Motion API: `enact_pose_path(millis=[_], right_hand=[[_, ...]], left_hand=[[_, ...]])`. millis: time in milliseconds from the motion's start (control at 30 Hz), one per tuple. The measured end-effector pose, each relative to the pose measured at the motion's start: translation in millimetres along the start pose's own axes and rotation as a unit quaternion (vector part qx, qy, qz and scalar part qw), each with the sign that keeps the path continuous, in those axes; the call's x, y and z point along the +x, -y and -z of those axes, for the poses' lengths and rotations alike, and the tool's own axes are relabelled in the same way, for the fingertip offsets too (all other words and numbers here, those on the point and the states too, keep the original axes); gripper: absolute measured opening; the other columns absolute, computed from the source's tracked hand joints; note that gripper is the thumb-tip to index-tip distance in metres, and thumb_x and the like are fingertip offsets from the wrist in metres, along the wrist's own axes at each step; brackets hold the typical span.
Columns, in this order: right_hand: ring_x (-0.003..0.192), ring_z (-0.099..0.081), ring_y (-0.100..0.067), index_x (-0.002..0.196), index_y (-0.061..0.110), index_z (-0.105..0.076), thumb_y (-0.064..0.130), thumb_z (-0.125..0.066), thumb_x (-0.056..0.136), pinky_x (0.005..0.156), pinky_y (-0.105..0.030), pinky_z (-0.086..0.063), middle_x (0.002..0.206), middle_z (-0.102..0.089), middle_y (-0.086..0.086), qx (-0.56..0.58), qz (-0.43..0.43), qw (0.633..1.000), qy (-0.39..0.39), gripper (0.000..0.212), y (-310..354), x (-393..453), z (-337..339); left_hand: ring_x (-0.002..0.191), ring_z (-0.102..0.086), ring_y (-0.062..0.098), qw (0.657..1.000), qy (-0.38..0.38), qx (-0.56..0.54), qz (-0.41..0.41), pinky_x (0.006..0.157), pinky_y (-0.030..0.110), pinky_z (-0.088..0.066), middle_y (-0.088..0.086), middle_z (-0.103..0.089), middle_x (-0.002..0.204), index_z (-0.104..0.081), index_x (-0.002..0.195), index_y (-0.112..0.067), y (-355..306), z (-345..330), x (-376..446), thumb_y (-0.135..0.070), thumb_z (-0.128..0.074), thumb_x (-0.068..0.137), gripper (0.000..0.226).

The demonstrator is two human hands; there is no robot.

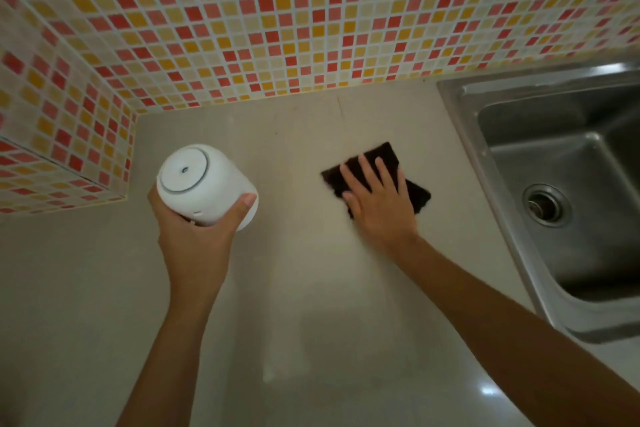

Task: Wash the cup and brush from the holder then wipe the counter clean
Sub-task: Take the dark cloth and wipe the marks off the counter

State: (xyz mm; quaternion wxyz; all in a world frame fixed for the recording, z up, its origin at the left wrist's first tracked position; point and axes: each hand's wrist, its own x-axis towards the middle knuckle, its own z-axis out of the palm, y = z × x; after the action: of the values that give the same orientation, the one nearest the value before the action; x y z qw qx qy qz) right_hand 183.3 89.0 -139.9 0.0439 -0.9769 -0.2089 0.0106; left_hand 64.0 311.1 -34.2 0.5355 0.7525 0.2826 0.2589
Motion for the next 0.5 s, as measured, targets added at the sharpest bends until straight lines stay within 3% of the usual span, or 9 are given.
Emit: enact_pose_path(millis=[100,200,267,367,500], right_hand=[[0.141,-0.031,-0.035,0.146,0.034,-0.037,0.045,-0.036,0.097,0.115,-0.057,-0.016,0.154,-0.036,-0.006,0.025,0.125,0.992,-0.002,0.051,53,-62,-6],[0.146,-0.022,-0.03,0.148,0.035,-0.032,0.047,-0.029,0.1,0.118,-0.057,-0.009,0.156,-0.032,-0.001,0.062,0.213,0.974,0.043,0.049,105,-53,-6],[0.148,-0.016,-0.027,0.148,0.034,-0.032,0.048,-0.022,0.099,0.119,-0.054,-0.003,0.158,-0.028,0.001,0.084,0.206,0.973,0.056,0.052,122,0,-2],[0.149,0.0,-0.023,0.152,0.037,-0.011,0.05,-0.017,0.1,0.118,-0.053,0.004,0.163,-0.006,0.005,0.038,0.183,0.976,0.108,0.054,122,90,1],[0.149,-0.002,-0.021,0.154,0.033,-0.007,0.043,-0.016,0.103,0.119,-0.049,0.002,0.163,-0.006,0.005,0.029,0.102,0.992,0.07,0.053,78,147,5]], left_hand=[[0.111,-0.052,-0.01,1.0,-0.007,-0.004,0.009,0.1,0.023,-0.045,-0.021,-0.05,0.125,-0.034,0.14,-0.026,-1,-8,7,-0.039,-0.086,0.058,0.097],[0.116,-0.051,-0.005,1.0,-0.008,0.002,0.006,0.101,0.026,-0.045,-0.019,-0.049,0.129,-0.033,0.14,-0.027,-5,-15,16,-0.037,-0.086,0.061,0.096],[0.116,-0.051,-0.006,1.0,-0.012,0.006,-0.003,0.099,0.024,-0.046,-0.021,-0.049,0.128,-0.034,0.14,-0.028,-7,-16,21,-0.035,-0.086,0.062,0.095],[0.119,-0.051,-0.001,1.0,-0.025,0.007,-0.007,0.101,0.029,-0.046,-0.016,-0.049,0.134,-0.034,0.14,-0.028,-8,-21,24,-0.036,-0.085,0.061,0.094],[0.118,-0.052,0.0,1.0,-0.015,0.019,0.001,0.101,0.032,-0.047,-0.013,-0.05,0.134,-0.035,0.139,-0.028,-4,-30,22,-0.036,-0.087,0.06,0.095]])
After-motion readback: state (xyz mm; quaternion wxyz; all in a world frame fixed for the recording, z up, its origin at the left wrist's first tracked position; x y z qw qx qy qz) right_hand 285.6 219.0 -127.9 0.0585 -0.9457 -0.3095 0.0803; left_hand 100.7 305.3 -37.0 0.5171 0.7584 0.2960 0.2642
